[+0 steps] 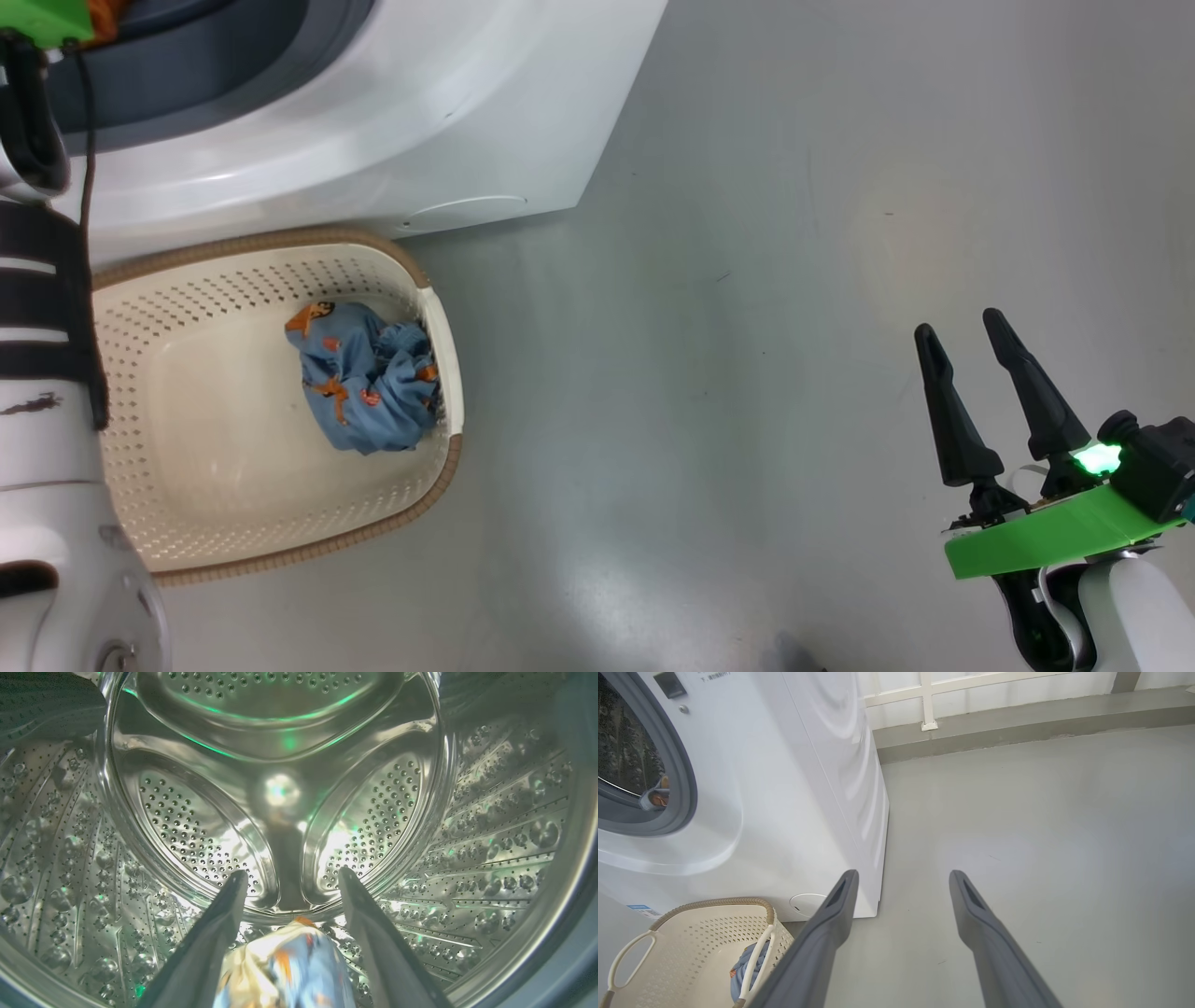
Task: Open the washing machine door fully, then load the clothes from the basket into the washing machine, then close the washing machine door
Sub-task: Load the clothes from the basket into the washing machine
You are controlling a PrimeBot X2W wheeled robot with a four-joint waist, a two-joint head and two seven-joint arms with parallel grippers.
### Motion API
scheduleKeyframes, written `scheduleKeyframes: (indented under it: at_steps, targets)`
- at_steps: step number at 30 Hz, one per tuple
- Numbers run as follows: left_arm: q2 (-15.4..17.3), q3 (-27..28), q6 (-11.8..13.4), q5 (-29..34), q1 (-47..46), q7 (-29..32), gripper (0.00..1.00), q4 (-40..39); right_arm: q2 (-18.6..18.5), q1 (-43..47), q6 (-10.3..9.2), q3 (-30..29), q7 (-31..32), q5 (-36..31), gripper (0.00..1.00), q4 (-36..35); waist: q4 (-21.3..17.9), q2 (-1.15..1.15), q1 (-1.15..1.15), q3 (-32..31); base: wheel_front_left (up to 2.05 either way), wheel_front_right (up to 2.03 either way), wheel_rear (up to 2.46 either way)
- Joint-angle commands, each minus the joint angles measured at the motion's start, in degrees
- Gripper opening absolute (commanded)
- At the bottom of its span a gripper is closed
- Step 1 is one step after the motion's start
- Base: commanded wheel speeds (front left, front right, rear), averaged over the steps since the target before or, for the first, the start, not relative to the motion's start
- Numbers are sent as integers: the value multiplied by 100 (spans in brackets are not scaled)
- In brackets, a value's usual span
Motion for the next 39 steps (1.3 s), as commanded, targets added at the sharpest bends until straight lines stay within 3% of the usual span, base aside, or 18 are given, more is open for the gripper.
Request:
scheduleKeyframes:
  at_steps: [1,19,39]
  targets:
    - [189,72,-11,99,153,-29,100,-102,-78,-4,16,75,-27,32,100,-133,14,0,0,3,0,0,0]
    - [-117,165,-34,165,1056,-29,100,-278,-191,-11,16,5,-27,0,100,-169,218,0,0,-48,0,0,0]
    - [-337,-223,-9,-216,3206,-29,100,-1430,-426,427,16,-183,-27,-78,100,-111,695,0,0,-764,0,0,0]
